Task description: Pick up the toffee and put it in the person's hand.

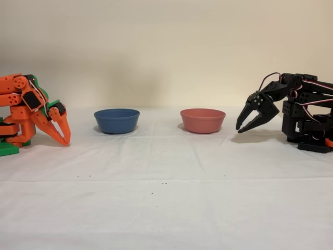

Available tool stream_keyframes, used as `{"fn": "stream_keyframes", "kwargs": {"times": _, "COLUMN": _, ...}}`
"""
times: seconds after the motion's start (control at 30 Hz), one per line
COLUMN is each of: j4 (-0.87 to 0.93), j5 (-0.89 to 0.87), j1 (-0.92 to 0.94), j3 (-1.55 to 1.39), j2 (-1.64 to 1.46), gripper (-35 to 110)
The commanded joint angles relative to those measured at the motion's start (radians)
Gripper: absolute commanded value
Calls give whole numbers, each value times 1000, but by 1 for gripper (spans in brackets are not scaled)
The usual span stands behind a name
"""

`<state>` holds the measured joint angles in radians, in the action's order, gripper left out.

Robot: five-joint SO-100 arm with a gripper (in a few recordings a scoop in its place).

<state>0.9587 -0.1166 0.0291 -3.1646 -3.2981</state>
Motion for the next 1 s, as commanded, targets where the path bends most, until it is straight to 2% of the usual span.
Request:
{"fn": "stream_keyframes", "kwargs": {"times": 0.0, "j4": -3, "j5": -8, "j1": 2, "j3": -49, "j2": -71, "gripper": 3}}
{"fn": "stream_keyframes", "kwargs": {"times": 0.97, "j4": -3, "j5": -8, "j1": 2, "j3": -49, "j2": -71, "gripper": 0}}
